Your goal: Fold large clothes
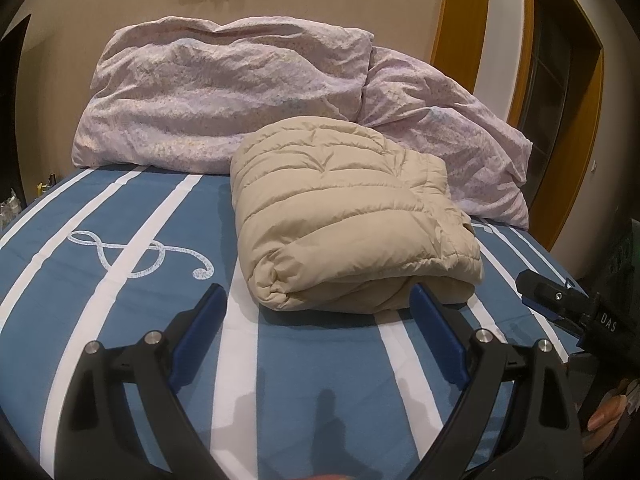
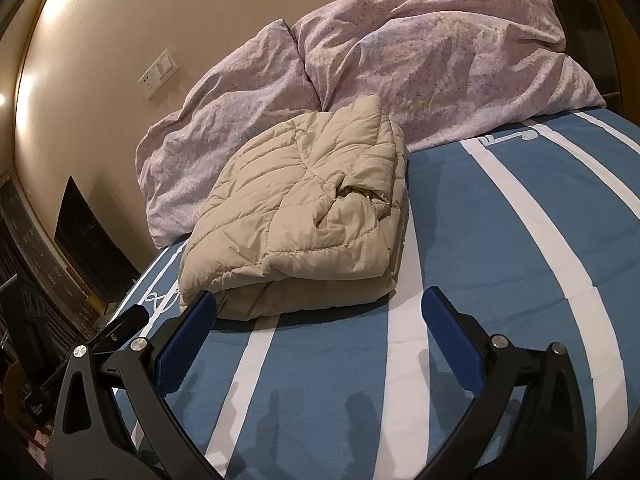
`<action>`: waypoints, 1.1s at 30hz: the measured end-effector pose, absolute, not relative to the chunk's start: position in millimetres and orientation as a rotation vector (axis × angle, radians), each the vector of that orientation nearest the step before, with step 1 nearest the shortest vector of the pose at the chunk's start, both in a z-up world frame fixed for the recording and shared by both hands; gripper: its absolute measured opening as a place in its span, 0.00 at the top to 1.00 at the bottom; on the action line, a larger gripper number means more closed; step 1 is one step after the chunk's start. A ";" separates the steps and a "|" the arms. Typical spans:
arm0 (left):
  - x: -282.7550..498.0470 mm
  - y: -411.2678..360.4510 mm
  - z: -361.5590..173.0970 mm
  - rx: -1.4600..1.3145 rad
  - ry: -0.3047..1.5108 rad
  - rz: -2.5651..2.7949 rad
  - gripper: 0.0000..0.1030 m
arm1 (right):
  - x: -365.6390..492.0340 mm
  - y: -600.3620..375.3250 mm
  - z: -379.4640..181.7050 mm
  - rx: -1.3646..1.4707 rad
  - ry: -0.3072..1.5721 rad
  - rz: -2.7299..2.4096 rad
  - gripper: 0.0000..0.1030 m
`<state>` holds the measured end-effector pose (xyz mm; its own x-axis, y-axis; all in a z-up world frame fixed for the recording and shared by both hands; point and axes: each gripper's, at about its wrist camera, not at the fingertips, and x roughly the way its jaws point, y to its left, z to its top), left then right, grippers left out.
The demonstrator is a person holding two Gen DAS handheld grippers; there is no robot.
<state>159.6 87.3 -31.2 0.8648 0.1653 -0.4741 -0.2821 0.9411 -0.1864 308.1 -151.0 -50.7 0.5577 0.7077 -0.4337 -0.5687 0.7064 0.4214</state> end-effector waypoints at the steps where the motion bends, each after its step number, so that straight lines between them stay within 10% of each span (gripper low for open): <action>1: 158.9 87.5 -31.2 -0.255 0.472 0.238 0.11 | 308.1 -151.2 -50.7 0.245 0.619 0.762 0.01; 33: 157.8 85.3 -30.1 -0.250 0.451 0.205 0.11 | 305.6 -149.5 -52.6 0.250 0.613 0.769 0.01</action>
<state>157.8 85.3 -30.1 0.8805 0.1401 -0.4530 -0.2500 0.9489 -0.1924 305.6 -149.5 -52.6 0.5568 0.7140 -0.4246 -0.5733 0.7002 0.4255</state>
